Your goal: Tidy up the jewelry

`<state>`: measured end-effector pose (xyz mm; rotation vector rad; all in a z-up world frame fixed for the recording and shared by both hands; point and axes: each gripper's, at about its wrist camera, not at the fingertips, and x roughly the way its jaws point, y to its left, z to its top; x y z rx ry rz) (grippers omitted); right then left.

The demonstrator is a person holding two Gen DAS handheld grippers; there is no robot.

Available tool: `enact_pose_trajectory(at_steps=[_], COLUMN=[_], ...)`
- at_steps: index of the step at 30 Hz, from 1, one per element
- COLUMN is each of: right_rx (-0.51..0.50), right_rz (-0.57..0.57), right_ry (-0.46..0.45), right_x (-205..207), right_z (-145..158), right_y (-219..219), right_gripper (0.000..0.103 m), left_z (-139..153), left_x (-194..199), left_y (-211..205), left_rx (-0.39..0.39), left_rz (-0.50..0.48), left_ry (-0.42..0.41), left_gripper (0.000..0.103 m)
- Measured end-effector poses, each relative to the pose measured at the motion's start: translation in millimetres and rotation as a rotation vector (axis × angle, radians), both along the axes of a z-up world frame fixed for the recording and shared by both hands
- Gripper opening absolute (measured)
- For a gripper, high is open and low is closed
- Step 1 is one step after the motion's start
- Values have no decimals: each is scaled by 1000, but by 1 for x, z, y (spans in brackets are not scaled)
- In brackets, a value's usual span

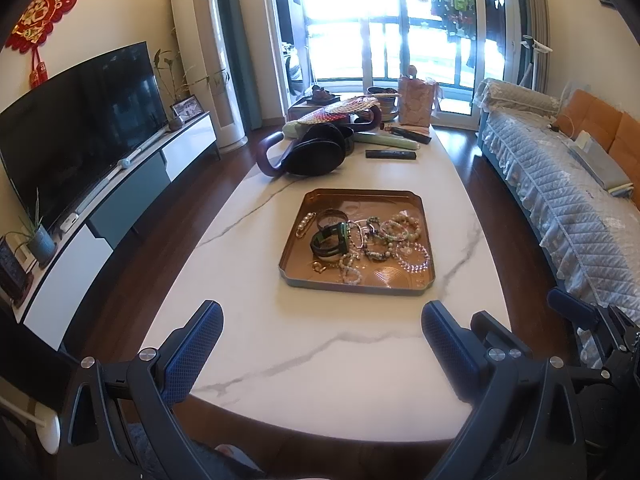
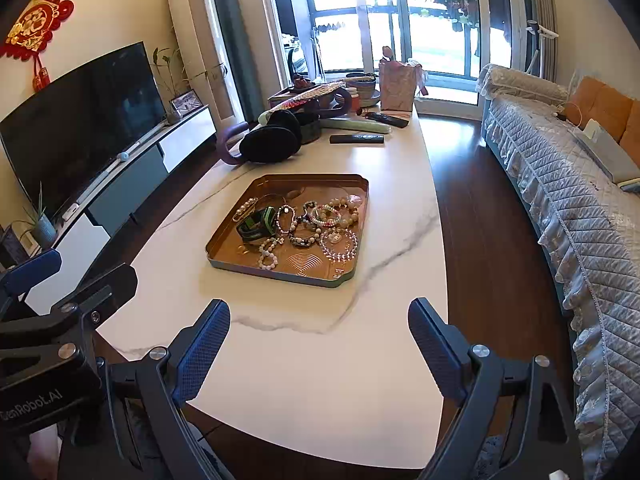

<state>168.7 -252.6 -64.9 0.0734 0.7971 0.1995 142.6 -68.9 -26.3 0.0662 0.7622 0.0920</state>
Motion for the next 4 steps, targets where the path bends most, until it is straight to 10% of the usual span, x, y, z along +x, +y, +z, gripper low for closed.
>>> enact_pose_trajectory(at_steps=[4], right_rx=[-1], right_rz=[4], right_ry=[4], right_x=[0], right_z=[-1], right_y=[0], right_gripper=[89], left_z=[-1], left_x=[-1], left_y=[-1], left_rx=[1], left_rz=[4], left_ry=[-1], left_gripper=[99])
